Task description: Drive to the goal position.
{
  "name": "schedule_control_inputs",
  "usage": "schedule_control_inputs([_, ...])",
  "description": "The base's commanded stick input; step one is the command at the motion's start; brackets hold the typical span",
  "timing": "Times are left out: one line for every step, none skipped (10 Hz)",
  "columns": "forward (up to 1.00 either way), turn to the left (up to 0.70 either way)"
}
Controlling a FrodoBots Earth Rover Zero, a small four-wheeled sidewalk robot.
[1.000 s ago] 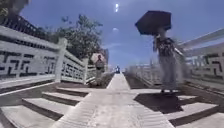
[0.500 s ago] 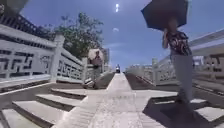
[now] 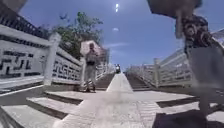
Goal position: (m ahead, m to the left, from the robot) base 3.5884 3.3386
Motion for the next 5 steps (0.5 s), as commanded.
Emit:
schedule_control_inputs([0.45, 0.00])
schedule_control_inputs([0.45, 0.00])
schedule_control_inputs([0.45, 0.00])
schedule_control_inputs([0.45, 0.00])
schedule_control_inputs([0.45, 0.00])
